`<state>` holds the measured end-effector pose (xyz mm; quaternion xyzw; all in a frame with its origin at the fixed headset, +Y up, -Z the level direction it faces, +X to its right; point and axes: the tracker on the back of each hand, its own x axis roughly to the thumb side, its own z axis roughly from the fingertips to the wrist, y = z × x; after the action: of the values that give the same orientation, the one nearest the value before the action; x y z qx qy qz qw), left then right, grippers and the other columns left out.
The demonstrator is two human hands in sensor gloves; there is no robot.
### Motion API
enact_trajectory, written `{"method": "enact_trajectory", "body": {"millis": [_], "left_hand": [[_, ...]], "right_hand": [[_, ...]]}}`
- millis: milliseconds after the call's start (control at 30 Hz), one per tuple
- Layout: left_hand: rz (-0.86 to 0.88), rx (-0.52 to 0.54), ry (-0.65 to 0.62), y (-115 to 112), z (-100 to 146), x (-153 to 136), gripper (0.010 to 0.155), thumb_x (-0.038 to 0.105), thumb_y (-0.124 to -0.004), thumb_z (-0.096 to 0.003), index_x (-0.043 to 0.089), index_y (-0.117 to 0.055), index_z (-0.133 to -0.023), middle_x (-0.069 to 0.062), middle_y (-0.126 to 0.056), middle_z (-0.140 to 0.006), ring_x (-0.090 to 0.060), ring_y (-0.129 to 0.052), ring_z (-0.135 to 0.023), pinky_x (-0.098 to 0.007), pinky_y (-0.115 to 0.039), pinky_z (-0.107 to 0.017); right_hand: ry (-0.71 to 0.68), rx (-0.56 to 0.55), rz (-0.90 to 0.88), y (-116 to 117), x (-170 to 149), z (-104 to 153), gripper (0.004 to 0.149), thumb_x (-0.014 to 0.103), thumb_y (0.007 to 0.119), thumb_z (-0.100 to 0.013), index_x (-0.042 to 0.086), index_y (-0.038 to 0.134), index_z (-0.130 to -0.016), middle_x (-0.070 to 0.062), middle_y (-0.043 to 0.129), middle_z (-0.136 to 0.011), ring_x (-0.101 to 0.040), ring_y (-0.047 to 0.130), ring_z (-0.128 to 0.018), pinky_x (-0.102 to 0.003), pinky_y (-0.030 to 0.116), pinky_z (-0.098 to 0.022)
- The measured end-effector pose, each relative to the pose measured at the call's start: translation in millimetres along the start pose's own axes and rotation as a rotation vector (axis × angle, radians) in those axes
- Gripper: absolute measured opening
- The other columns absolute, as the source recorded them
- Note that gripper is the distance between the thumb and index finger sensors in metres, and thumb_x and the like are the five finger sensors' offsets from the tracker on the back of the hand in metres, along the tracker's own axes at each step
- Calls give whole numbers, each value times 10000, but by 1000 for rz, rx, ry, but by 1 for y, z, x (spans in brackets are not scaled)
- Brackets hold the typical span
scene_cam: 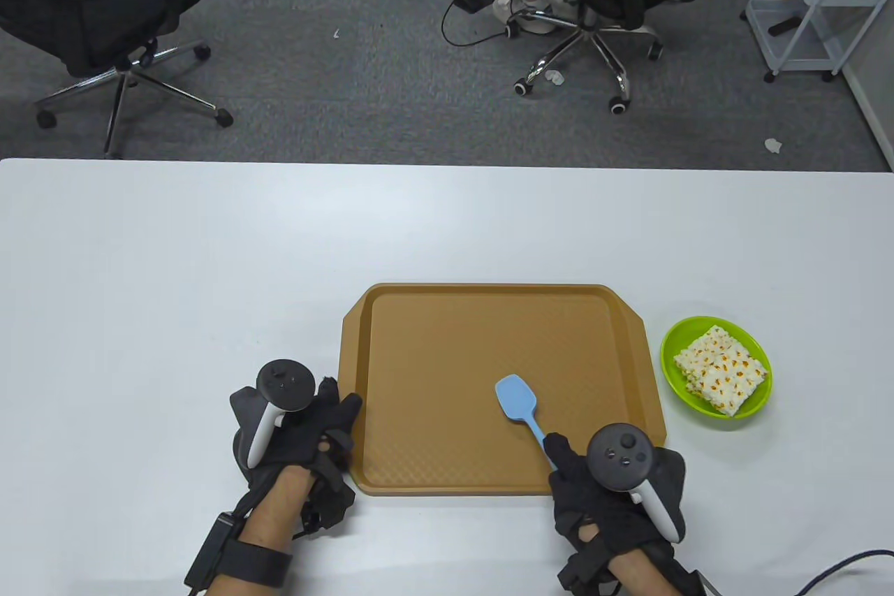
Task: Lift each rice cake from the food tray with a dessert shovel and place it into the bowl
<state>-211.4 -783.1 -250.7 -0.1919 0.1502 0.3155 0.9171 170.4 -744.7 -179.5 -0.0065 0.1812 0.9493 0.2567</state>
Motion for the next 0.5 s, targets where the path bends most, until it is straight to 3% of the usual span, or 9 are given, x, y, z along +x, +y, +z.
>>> {"method": "enact_trajectory", "body": {"millis": [133, 300, 500], "left_hand": [[-3, -2, -2, 0, 0, 0, 652, 518, -743, -474, 143, -607, -990, -82, -1006, -457, -187, -1063, -120, -344, -886, 19], [-4, -2, -2, 0, 0, 0, 651, 517, -743, -475, 143, -606, -990, -84, -1005, -457, -188, -1062, -119, -345, -886, 18], [-4, 0, 0, 0, 0, 0, 651, 520, -744, -475, 144, -610, -989, -83, -1007, -455, -186, -1060, -115, -344, -885, 21]], "right_hand": [[-39, -20, 81, 8, 9, 0, 616, 343, 800, -386, 173, 608, -946, -122, 997, -599, -108, 1076, -141, -318, 1009, -63], [-38, 84, 81, 20, 8, -8, 611, 328, 788, -383, 149, 605, -938, -129, 1044, -525, -134, 1106, -93, -347, 1018, -49], [-14, 84, 35, 15, 1, -9, 620, 348, 778, -374, 176, 604, -944, -142, 1017, -553, -169, 1099, -144, -378, 1005, -90]]}}
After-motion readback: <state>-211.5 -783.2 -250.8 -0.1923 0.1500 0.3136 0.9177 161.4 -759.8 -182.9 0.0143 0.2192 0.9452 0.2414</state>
